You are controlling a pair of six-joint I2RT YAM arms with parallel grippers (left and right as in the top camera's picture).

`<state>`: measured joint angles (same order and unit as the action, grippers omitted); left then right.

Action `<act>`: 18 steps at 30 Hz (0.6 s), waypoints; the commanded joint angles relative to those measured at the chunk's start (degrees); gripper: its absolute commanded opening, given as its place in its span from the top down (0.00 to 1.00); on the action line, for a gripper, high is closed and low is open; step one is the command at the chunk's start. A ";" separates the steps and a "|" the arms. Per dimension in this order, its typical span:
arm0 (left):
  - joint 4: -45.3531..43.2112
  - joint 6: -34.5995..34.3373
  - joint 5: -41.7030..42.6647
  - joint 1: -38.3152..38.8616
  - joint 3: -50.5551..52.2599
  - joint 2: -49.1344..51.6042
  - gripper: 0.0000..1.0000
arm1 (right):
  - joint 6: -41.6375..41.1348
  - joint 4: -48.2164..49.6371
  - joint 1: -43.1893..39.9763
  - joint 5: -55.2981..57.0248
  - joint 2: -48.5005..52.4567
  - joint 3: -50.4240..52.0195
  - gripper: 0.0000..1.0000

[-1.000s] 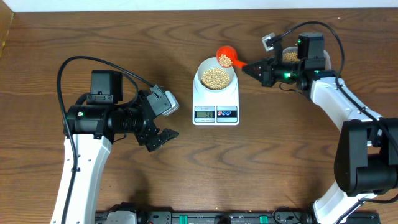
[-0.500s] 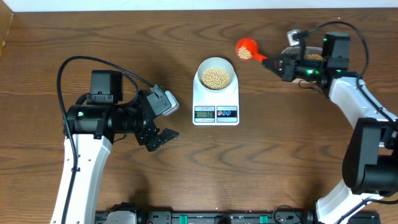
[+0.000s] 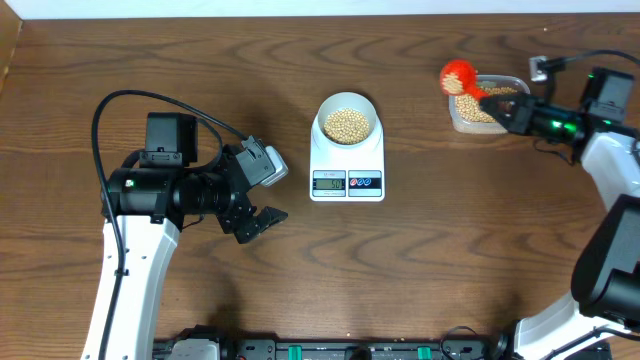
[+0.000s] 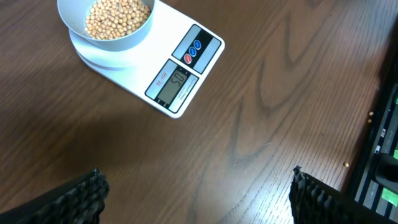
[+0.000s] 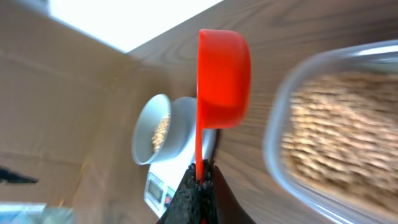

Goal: Scoop item into bowl and weigh 50g on scale
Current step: 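Lift the red scoop away from the bowl toward the soybean tub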

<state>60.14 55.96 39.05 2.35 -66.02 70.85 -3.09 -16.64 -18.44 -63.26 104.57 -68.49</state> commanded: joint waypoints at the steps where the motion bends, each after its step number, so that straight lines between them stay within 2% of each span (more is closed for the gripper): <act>1: 0.20 0.79 0.15 -0.20 -0.92 0.20 0.05 | 6.84 -2.93 -2.91 4.85 -1.86 -0.07 0.99; 8: 0.20 0.79 0.15 -0.20 -0.92 0.20 0.04 | 16.61 -6.95 -3.61 19.96 -2.08 -0.07 0.99; 18: 0.20 0.79 0.15 -0.20 -0.92 0.20 0.05 | 20.59 -6.99 -2.01 31.67 -8.50 -0.07 0.99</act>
<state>60.16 55.96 39.05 2.35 -66.02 70.83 13.80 -23.66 -21.41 -36.58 100.25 -68.49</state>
